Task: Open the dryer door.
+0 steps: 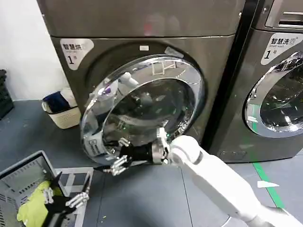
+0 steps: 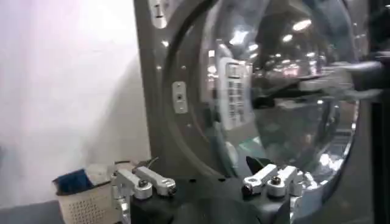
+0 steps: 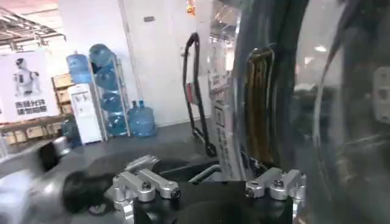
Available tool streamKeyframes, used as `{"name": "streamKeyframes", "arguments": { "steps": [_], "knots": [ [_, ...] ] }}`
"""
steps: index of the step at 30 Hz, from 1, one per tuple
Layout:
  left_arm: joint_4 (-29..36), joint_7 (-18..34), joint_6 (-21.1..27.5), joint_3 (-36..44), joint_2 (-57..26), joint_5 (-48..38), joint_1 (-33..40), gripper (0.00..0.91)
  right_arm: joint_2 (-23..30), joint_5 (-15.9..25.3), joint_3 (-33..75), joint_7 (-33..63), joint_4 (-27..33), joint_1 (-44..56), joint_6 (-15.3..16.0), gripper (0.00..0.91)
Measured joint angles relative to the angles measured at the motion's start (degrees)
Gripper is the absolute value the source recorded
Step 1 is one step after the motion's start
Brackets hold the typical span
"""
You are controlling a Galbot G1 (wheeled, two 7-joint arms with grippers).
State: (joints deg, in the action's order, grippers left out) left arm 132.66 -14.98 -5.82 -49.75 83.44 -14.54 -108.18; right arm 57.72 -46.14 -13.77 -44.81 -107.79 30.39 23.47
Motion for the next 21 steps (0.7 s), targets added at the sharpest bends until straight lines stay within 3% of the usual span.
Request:
{"name": "streamKeyframes", "arguments": {
  "steps": [14,21],
  "knots": [
    [-2.3,-0.8,4.8,-5.8,-3.0,-5.3,6.6,0.907,-8.1,0.7,1.9,-1.6,-6.9,6.4,-1.1,0.907],
    [-4.5,-4.3,4.7,-3.9,-7.7,-5.6,12.3,0.907,-11.7,2.2,10.1,2.4,-10.6,14.8,-3.5,0.907]
  ]
}}
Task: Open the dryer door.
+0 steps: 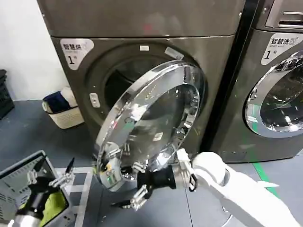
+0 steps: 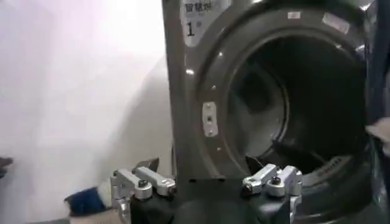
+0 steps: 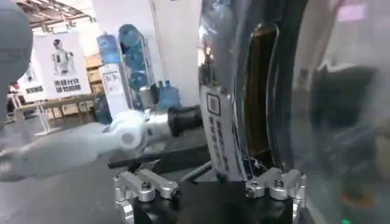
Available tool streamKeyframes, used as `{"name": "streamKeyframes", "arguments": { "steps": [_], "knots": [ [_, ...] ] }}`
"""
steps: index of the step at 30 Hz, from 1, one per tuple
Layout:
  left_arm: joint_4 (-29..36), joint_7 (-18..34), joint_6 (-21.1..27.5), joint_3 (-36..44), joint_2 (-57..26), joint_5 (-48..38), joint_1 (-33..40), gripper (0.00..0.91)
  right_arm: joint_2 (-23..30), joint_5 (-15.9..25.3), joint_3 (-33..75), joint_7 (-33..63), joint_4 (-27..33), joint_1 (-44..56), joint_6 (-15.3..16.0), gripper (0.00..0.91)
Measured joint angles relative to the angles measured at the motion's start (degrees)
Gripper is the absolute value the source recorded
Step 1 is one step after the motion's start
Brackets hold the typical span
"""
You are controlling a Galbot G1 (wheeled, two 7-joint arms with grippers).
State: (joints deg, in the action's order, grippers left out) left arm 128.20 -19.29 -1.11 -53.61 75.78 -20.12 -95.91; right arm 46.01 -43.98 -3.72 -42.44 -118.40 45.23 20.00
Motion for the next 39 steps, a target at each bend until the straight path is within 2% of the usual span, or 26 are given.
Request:
{"name": "streamKeyframes", "arguments": {
  "steps": [8,12,17,22,32,35,39],
  "knots": [
    [-1.8,-5.1,-0.7,8.5,-8.2,0.9,5.4,0.907,-1.2,0.0,16.5,1.7,-3.7,13.3,0.1,0.907],
    [-2.4,-6.3,-1.0,13.1,-11.2,0.9,7.6,0.907,-0.1,0.2,26.7,2.5,-5.4,21.4,-0.3,0.907],
    [-3.1,-6.7,-1.9,18.1,-14.1,1.3,9.8,0.907,2.8,2.5,39.6,3.9,-7.1,32.4,-2.3,0.907],
    [-3.3,-6.6,-2.0,22.1,-14.8,1.4,11.8,0.907,7.9,6.2,51.6,7.0,-9.2,43.2,-7.4,0.907],
    [-3.9,-5.4,-2.0,28.8,-16.9,1.0,16.5,0.907,20.2,15.3,66.2,20.5,-8.1,58.0,-21.4,0.907],
    [-4.5,-4.7,-2.1,31.2,-17.7,0.9,17.9,0.907,24.2,16.7,69.0,25.1,-7.0,60.6,-24.1,0.907],
    [-5.5,-3.9,-2.1,34.3,-17.9,0.9,20.6,0.907,29.1,17.9,73.7,30.1,-5.1,62.9,-25.4,0.907]
  ]
}}
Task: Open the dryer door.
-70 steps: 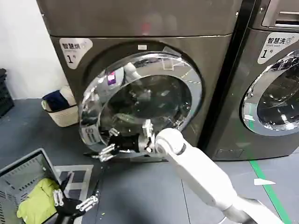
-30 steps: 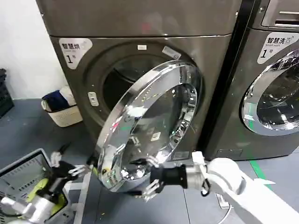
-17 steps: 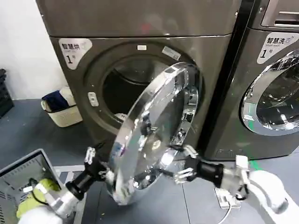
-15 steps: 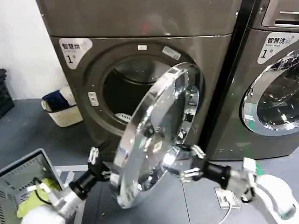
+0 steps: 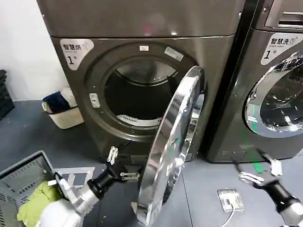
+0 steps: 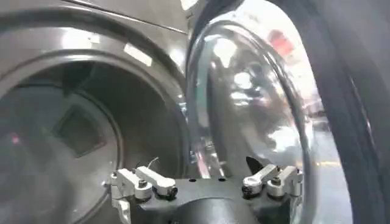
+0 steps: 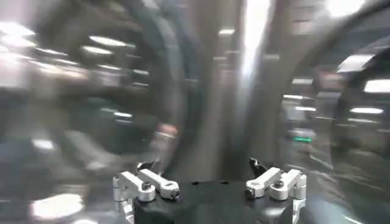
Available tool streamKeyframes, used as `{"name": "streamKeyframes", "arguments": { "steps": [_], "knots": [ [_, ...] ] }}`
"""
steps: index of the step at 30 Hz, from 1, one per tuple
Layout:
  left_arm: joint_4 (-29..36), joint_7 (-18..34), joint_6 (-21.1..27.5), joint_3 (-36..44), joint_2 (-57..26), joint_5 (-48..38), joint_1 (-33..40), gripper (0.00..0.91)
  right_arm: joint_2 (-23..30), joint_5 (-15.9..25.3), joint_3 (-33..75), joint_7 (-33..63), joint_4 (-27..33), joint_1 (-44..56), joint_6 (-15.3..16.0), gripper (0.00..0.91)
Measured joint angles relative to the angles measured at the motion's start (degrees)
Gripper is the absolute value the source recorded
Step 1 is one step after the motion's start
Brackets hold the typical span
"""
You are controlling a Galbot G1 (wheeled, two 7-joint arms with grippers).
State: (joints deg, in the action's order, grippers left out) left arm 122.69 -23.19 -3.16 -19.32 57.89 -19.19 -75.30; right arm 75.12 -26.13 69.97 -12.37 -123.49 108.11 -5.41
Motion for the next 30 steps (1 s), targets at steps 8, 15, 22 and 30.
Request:
{"name": "streamKeyframes", "arguments": {
  "steps": [8,15,22,30],
  "knots": [
    [-2.5,1.6,0.5,7.2,1.8,1.4,5.9,0.907,6.8,1.2,9.4,9.2,4.3,0.1,0.1,0.907],
    [-5.5,2.6,1.1,14.1,3.5,2.2,11.4,0.907,11.4,5.0,16.1,19.2,8.0,-0.6,-0.4,0.907],
    [-9.8,3.5,1.5,21.2,6.3,2.1,18.2,0.907,14.4,6.8,22.3,28.7,11.9,-2.4,2.6,0.907],
    [-16.0,4.2,1.4,27.9,10.2,1.9,25.7,0.907,14.6,8.3,30.2,34.0,17.4,-3.2,6.8,0.907]
  ]
}}
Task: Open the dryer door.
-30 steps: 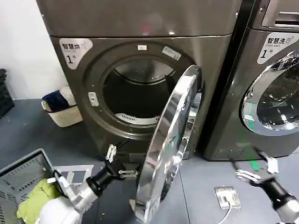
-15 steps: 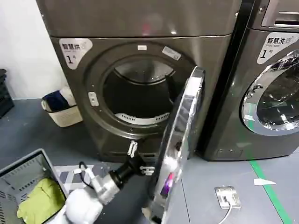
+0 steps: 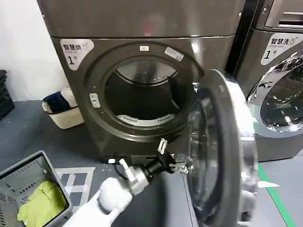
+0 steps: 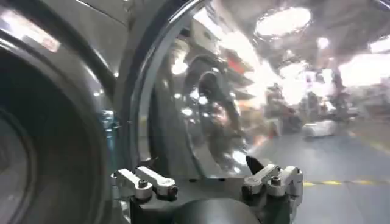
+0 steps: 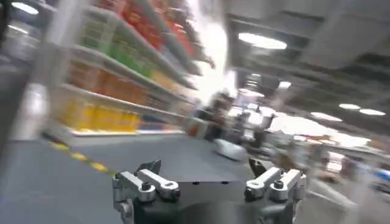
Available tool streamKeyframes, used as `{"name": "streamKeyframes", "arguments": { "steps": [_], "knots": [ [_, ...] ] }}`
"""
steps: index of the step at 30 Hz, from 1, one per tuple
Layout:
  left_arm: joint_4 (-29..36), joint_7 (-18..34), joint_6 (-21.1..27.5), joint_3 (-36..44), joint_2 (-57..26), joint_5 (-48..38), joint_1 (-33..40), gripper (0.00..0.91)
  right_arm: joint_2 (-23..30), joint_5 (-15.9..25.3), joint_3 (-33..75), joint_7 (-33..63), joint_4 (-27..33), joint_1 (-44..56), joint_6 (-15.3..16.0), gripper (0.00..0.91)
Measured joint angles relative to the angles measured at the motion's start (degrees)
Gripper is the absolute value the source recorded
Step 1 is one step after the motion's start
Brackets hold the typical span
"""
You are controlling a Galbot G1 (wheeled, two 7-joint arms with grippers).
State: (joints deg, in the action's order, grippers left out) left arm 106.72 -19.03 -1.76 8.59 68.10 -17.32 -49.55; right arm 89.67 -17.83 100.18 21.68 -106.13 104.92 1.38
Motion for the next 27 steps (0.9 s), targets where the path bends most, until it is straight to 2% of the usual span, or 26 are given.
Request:
{"name": "streamKeyframes", "arguments": {
  "steps": [10,27],
  "knots": [
    [-7.8,0.7,-0.6,5.8,5.3,-0.2,8.2,0.907,-1.1,1.6,6.6,3.5,5.8,-1.2,2.8,0.907],
    [-18.4,1.5,-1.0,9.4,13.2,0.0,15.6,0.907,-1.7,2.8,11.6,5.2,9.1,-1.0,3.1,0.907]
  ]
}}
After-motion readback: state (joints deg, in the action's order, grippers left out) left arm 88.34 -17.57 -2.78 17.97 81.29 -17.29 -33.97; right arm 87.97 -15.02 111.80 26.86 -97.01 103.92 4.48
